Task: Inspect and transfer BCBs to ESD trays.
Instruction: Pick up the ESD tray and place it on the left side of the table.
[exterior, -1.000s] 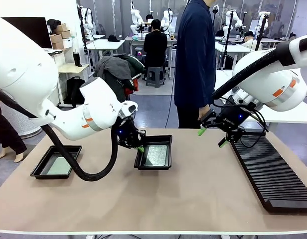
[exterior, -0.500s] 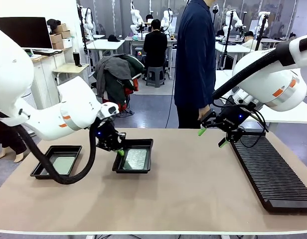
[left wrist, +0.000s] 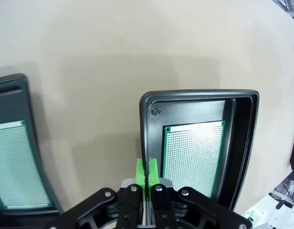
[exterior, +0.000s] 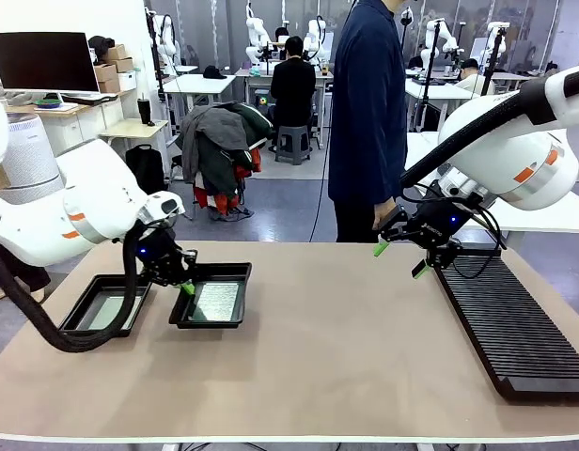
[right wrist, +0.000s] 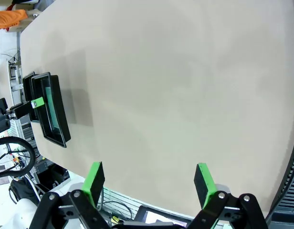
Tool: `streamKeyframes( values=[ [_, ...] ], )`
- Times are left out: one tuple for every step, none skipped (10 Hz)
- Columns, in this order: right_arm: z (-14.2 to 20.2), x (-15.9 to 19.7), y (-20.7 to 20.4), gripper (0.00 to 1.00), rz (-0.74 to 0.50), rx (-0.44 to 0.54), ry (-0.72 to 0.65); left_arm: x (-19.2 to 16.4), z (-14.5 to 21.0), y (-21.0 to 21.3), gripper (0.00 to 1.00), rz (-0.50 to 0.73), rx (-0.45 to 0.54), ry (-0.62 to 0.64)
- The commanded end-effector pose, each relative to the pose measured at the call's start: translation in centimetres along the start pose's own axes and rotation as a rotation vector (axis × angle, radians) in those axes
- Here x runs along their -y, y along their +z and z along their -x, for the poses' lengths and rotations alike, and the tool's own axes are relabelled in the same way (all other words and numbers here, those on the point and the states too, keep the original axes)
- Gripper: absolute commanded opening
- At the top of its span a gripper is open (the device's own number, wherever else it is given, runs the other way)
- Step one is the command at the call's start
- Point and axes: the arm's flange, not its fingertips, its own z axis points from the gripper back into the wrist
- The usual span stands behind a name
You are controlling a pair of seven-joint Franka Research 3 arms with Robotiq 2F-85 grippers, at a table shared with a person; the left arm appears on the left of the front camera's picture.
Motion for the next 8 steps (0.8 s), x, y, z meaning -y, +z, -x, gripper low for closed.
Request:
streamKeyframes(
  values=[
    [-0.2,-0.1,0.0,1.0,0.019,0.0,-0.012,-1.6,0.3,0.8,0.03,-0.029,-0.013,-0.021],
    [-0.2,-0.1,0.0,1.0,0.019,0.0,-0.012,-2.1,0.2,0.8,0.03,-0.045,-0.008,-0.013],
    [-0.2,-0.1,0.0,1.0,0.019,0.0,-0.012,-2.8,-0.1,0.7,0.03,-0.068,0.002,0.008],
    [-0.2,-0.1,0.0,1.0,0.019,0.0,-0.012,-3.3,-0.4,0.6,0.03,-0.08,0.003,0.011],
    [-0.2,-0.1,0.0,1.0,0.019,0.0,-0.012,-3.6,-0.6,0.3,0.03,-0.077,0.001,-0.001],
    [-0.2,-0.1,0.0,1.0,0.019,0.0,-0.012,-4.0,-0.8,0.1,0.03,-0.083,0.004,0.001],
    [-0.2,-0.1,0.0,1.0,0.019,0.0,-0.012,-4.4,-1.0,-0.3,0.03,-0.083,-0.003,0.004],
    [-0.2,-0.1,0.0,1.0,0.019,0.0,-0.012,-4.7,-1.3,-0.6,0.03,-0.083,-0.008,0.003]
  ],
)
